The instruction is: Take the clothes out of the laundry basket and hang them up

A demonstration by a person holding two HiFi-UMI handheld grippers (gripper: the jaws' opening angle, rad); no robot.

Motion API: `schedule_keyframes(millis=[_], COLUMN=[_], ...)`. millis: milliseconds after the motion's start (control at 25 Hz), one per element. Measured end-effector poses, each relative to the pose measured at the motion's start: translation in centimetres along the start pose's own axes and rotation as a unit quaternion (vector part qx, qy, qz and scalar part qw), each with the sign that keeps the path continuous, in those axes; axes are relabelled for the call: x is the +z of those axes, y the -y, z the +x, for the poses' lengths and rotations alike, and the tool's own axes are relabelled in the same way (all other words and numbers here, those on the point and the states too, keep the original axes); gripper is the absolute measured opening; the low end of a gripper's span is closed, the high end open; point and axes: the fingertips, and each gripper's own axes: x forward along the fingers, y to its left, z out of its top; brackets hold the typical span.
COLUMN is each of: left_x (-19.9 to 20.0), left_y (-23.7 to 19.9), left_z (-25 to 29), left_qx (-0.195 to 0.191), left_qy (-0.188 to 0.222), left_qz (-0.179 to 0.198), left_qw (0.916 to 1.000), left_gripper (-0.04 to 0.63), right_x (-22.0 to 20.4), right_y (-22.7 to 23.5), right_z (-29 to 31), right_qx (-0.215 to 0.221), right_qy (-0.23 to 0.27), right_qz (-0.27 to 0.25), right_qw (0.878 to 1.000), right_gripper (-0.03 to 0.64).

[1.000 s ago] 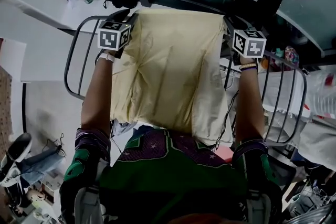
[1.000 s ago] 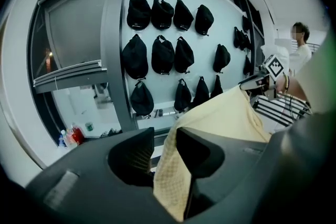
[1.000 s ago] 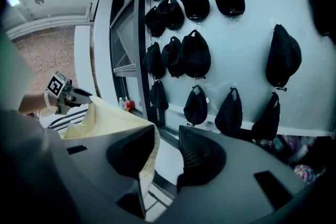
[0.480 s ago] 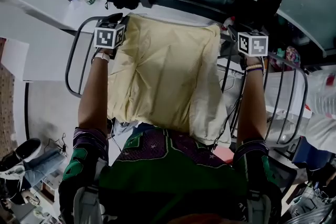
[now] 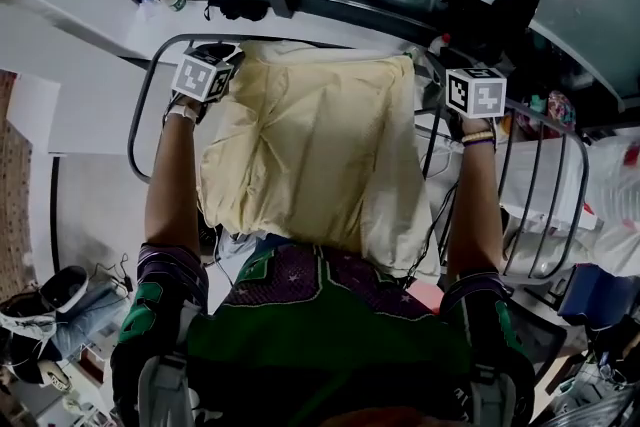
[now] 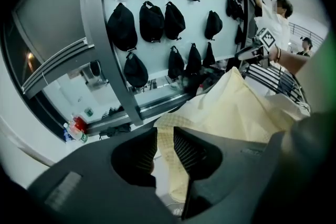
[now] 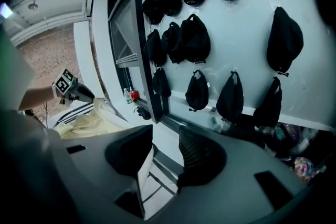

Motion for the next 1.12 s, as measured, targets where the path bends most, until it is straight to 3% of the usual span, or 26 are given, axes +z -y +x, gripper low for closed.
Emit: schedule_keyframes(millis=[240, 600, 1120], left_x=[-2.0, -4.6, -11.4], left_y=[-0.2, 0.0, 1.1], left_z=[-2.0, -9.7, -21.9], left_qx=[0.014, 0.019, 0.034], left_qy=[0.002, 0.106, 0.207], left_qz=[-0.008, -0.081, -0.129], left_qw=[0.9999, 0.9909, 0.9694], left_gripper=[0.106, 0.106, 0.106], right_x=[1.0, 3.1, 3.0], right_y=[-1.7, -7.2, -19.1], right_z=[-0.6, -3.9, -10.4], right_qx=[0.003, -0.011, -0.015], right_qy=[0.01, 0.061, 0.103], right_qz=[-0.013, -0.017, -0.023], right_qw=[1.0, 0.998, 0.994], right_gripper=[0.155, 0.155, 0.155])
